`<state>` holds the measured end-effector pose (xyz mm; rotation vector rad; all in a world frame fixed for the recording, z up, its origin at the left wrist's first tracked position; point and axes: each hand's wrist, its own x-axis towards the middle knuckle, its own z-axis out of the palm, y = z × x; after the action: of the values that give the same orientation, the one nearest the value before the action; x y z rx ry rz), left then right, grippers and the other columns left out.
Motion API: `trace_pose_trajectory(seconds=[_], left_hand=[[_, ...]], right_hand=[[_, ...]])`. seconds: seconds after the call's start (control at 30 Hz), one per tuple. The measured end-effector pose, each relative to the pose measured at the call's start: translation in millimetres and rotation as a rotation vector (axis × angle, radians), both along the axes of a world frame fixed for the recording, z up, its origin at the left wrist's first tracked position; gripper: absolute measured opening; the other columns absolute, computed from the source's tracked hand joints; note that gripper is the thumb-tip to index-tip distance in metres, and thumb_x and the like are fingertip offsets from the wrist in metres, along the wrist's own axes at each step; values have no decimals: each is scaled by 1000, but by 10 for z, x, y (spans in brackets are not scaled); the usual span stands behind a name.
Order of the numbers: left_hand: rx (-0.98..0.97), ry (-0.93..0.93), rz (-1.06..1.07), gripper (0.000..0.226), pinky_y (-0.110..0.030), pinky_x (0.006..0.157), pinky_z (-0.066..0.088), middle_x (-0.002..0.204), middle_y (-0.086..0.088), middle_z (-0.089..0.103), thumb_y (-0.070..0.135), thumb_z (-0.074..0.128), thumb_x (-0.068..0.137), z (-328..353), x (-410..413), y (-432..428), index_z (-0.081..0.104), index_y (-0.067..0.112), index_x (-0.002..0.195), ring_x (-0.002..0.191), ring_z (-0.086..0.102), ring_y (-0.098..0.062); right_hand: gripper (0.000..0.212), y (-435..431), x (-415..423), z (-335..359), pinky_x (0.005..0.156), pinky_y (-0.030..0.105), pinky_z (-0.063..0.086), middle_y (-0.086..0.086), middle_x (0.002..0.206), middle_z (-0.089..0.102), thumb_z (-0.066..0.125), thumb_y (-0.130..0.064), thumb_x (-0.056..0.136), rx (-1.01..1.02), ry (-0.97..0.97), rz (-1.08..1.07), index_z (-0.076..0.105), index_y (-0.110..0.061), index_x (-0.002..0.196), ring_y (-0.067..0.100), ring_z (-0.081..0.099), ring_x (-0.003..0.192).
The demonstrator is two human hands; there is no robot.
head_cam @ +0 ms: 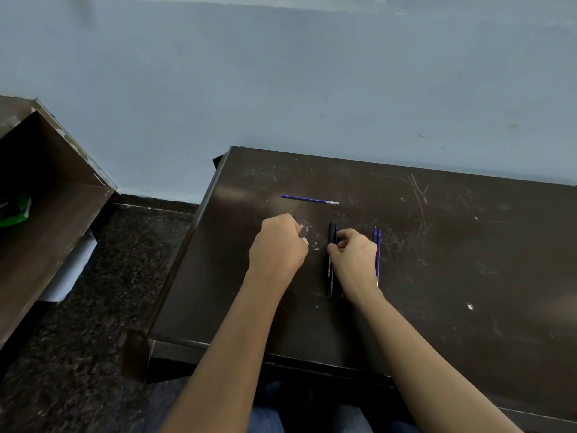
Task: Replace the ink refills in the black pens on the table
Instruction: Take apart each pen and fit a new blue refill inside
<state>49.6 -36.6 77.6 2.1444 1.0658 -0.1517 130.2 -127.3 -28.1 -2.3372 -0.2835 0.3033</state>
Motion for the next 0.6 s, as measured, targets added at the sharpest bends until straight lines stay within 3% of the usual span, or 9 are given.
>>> trace_pose_trajectory(seconds=[0.37, 0.6], left_hand=[[106, -22, 32, 30, -34, 86, 52, 118, -10, 60, 14, 57, 91, 1, -44, 64, 58, 10, 121, 100, 62, -24], [178, -28, 34, 25, -30, 71, 45, 114, -9, 60, 15, 56, 91, -38, -54, 103, 59, 12, 116, 89, 59, -21]], right_hand=[[27, 69, -51, 165, 85, 46, 50, 10, 104, 61, 59, -19, 85, 28, -68, 26, 60, -10, 111, 28, 60, 95], [20, 336, -340, 176, 83, 42, 49, 11, 101, 57, 56, -8, 84, 15, -94, 366, 60, -10, 104, 30, 58, 90]])
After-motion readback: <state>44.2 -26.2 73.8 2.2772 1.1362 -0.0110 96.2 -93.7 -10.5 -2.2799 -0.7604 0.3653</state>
